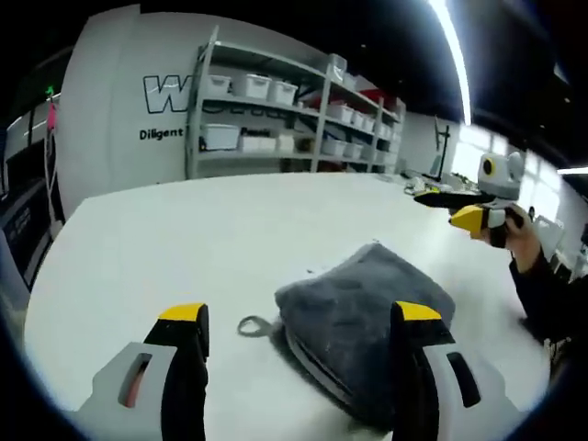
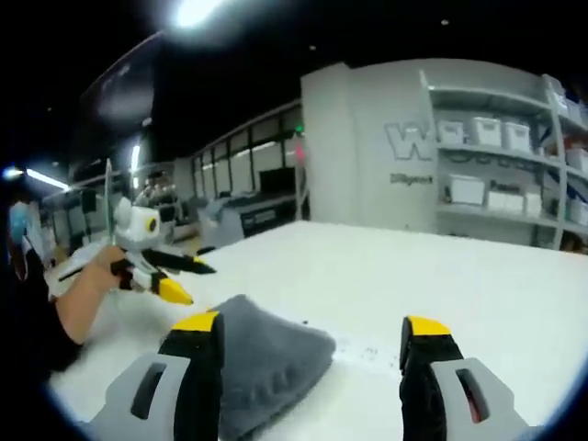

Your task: Open the folded towel by lifting each exposed corner and separating the folded layers until the towel lies flat within the target outline without major curled edges

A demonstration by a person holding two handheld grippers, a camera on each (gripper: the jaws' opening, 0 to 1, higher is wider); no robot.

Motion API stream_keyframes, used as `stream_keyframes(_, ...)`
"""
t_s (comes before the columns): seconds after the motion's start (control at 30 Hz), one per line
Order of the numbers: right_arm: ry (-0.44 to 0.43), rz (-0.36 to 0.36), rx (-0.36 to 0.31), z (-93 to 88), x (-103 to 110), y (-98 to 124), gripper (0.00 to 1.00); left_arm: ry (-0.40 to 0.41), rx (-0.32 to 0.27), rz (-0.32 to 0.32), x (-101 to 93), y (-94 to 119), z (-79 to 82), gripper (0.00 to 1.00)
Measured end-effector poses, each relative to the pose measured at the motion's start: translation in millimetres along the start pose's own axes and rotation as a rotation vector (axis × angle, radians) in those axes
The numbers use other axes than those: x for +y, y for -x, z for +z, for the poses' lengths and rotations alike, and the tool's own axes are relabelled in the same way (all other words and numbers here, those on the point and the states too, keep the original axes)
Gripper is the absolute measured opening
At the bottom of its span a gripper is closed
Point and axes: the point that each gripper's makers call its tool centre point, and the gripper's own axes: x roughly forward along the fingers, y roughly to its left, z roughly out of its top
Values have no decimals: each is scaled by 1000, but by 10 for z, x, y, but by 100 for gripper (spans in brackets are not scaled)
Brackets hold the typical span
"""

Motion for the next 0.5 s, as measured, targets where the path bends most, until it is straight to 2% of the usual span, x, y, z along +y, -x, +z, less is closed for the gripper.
stream_keyframes(0.13,-20,13,34,-145,10,-102,74,45,-1,-21,-69,-15,-36,75)
stream_keyframes(0.3,-33,14,30,-152,16,-110,71,41,14,-11,-73,-51,-74,74)
stream_keyframes(0.4,-56,22,30,-201,27,-162,68,66,13,-19,-60,-84,-89,72)
stream_keyframes(0.5,-84,35,48,-335,50,-265,65,108,12,-27,-85,-136,-156,66)
